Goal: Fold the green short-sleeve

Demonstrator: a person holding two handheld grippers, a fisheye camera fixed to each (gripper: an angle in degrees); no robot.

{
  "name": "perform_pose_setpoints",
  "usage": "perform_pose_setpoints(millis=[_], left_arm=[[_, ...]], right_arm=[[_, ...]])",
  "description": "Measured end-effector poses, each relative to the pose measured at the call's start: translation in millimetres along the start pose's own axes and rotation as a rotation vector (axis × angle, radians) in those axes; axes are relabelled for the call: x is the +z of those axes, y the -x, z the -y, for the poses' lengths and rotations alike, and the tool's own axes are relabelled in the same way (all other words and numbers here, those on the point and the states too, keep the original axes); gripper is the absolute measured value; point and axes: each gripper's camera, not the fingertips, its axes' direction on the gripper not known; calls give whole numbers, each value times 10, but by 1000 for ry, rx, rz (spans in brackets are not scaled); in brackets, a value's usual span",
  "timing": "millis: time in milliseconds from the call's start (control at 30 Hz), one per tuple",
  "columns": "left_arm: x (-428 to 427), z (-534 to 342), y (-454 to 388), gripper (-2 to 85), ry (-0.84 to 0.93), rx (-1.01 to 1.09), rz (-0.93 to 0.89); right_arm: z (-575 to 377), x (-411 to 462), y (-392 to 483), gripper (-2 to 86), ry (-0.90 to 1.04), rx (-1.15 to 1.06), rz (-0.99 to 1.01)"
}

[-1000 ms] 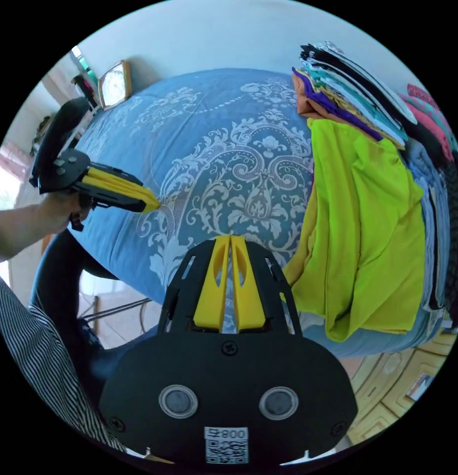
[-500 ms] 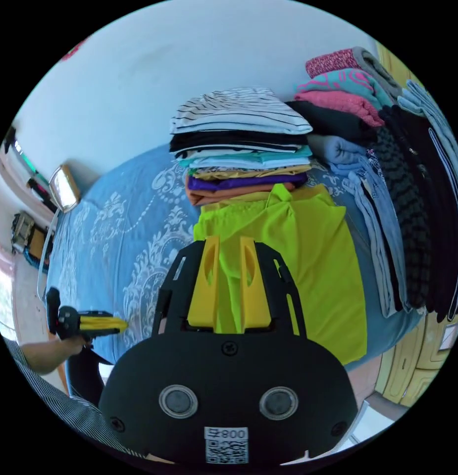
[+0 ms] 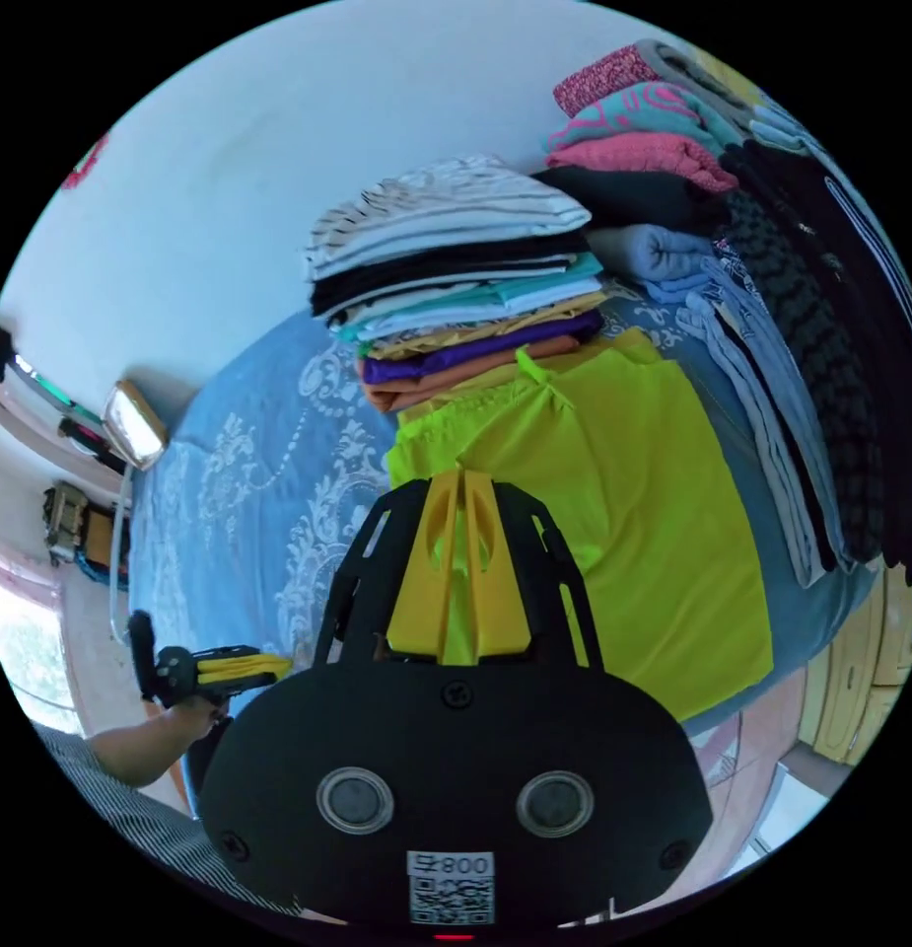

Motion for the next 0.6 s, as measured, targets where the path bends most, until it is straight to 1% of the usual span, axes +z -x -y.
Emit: perform_pose_setpoints(millis=[67,133,267,333,367,433,600], left_arm=[[63,-98,83,2,1,3,-121],[76,-196,113,2,-30,6,-194],[4,-466,135,3,-109,45,-238],[-51,-605,175,3,-151,55,-253],[-82,-701,215,3,-175,56,-268],[-118,-846,291,5,-206,53,-296],[-160,-1226,529,15,-286,42,-373]], right_arm=[[-96,-403,-163,6,-46,-15,74],[-261,-942,-379,4,-91,-51,184],[-520,-1713,-768,3,-121,-111,340],[-661,-2258,-1083,3,-146,-139,415],[-690,-2392,-1162,3,-151,-146,434],[-807,-2931,-1470,3,-191,-180,490],[-1054,-3811,-2034,3,-220,-245,509]])
